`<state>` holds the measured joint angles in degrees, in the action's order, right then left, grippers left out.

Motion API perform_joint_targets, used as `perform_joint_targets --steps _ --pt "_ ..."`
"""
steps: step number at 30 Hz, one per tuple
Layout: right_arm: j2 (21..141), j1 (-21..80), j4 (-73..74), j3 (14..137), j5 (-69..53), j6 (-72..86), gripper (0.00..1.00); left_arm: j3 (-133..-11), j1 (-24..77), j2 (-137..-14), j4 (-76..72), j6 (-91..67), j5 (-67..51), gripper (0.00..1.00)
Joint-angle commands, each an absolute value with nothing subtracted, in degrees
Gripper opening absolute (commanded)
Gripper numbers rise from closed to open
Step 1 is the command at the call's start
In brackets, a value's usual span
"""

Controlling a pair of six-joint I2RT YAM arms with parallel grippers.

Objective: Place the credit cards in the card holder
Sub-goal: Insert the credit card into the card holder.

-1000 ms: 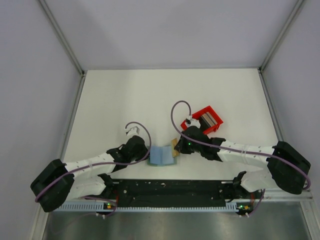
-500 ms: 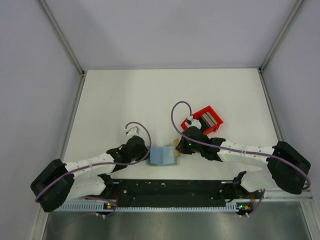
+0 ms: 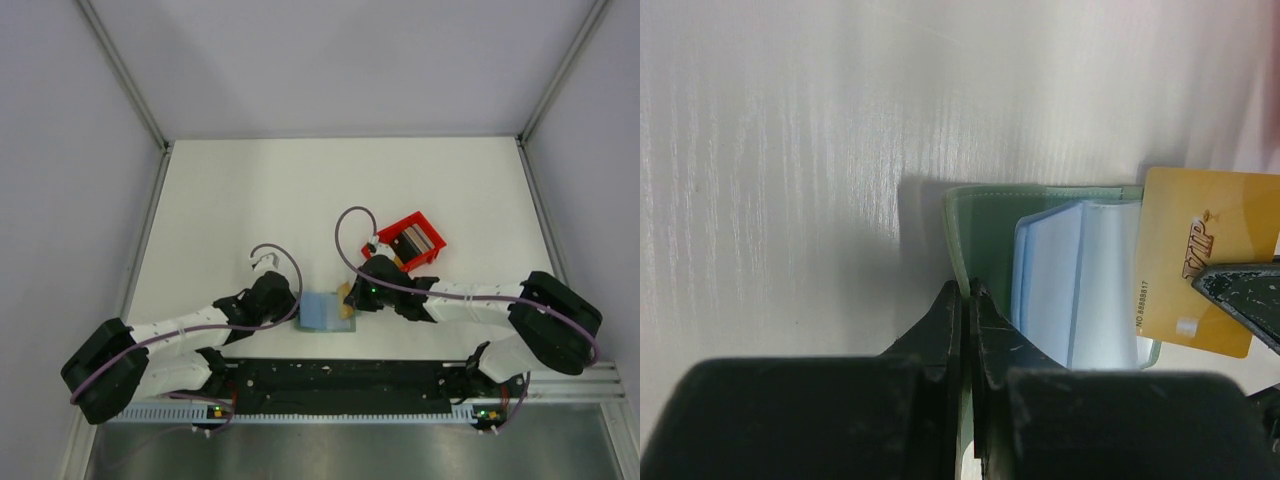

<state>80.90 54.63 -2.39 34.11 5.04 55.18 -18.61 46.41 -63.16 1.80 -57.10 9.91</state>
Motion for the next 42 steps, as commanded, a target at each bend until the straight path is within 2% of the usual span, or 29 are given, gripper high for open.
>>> perform_joint_targets --steps 1,13,16,28,42 --pt "82.79 54.84 -8.60 33.57 1.94 56.77 0.00 -17.58 46.41 -63.72 1.67 -57.04 10.55 0.00" --pt "83.05 54.93 -19.33 34.45 -5.79 58.27 0.00 -17.23 46.41 -63.90 1.14 -57.57 10.72 0.00" --pt "84.90 55.02 -18.63 35.94 -7.20 58.10 0.00 -17.14 46.41 -63.90 0.79 -57.74 10.46 0.00" --pt "90.97 55.11 -32.17 37.00 -18.11 60.47 0.00 -16.70 46.49 -64.25 0.44 -58.18 10.20 0.00" --pt "70.76 55.11 -12.61 36.03 -3.09 51.15 0.00 -16.43 46.41 -64.77 0.53 -58.18 10.37 0.00"
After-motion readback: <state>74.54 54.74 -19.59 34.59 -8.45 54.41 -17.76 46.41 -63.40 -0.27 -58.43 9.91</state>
